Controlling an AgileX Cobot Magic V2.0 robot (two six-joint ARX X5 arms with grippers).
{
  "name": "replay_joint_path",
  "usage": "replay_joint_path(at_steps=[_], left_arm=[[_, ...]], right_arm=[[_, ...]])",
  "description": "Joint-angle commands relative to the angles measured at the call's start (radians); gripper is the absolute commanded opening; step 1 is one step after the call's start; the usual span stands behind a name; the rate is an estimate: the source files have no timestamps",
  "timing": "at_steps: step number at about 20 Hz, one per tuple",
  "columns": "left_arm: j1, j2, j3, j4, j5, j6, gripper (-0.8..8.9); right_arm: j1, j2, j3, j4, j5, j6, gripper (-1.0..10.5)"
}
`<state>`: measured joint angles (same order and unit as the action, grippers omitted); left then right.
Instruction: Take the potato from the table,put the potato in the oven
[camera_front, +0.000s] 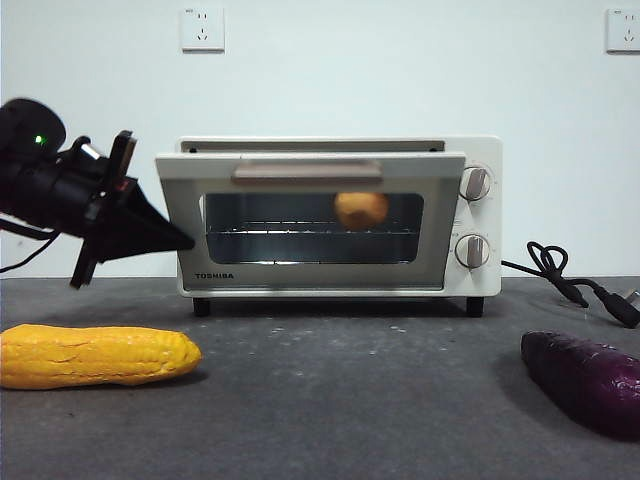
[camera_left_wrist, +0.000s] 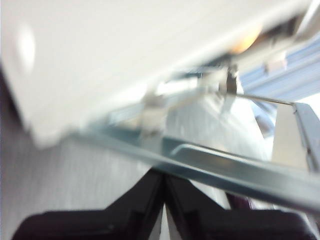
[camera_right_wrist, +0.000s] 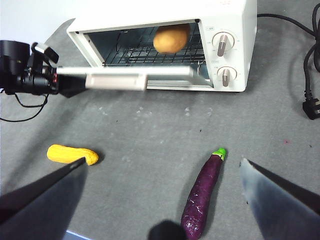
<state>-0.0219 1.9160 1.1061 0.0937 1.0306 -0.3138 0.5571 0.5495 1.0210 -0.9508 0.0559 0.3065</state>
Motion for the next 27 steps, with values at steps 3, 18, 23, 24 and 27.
replay_joint_path(at_steps=[3, 18, 23, 24, 27], left_arm=[[-0.027, -0.006, 0.002, 0.136, -0.072, -0.143, -0.08], [-0.076, -0.383, 0.002, -0.25, -0.216, 0.109, -0.08], [-0.165, -0.71, 0.002, -0.578, -0.483, 0.267, -0.08], [-0.181, -0.764, 0.002, -0.615, -0.514, 0.273, -0.08], [-0.239, -0.935, 0.002, -0.732, -0.617, 0.286, -0.08]], right_arm=[[0.002, 0.0, -0.001, -0.006, 0.003, 0.011, 5.0], [0.002, 0.002, -0.001, -0.017, -0.006, -0.034, 5.0], [0.002, 0.024, -0.001, -0.018, -0.061, -0.106, 5.0], [0.002, 0.03, -0.001, -0.016, -0.086, -0.124, 5.0], [0.002, 0.055, -0.001, -0.016, -0.151, -0.151, 5.0]])
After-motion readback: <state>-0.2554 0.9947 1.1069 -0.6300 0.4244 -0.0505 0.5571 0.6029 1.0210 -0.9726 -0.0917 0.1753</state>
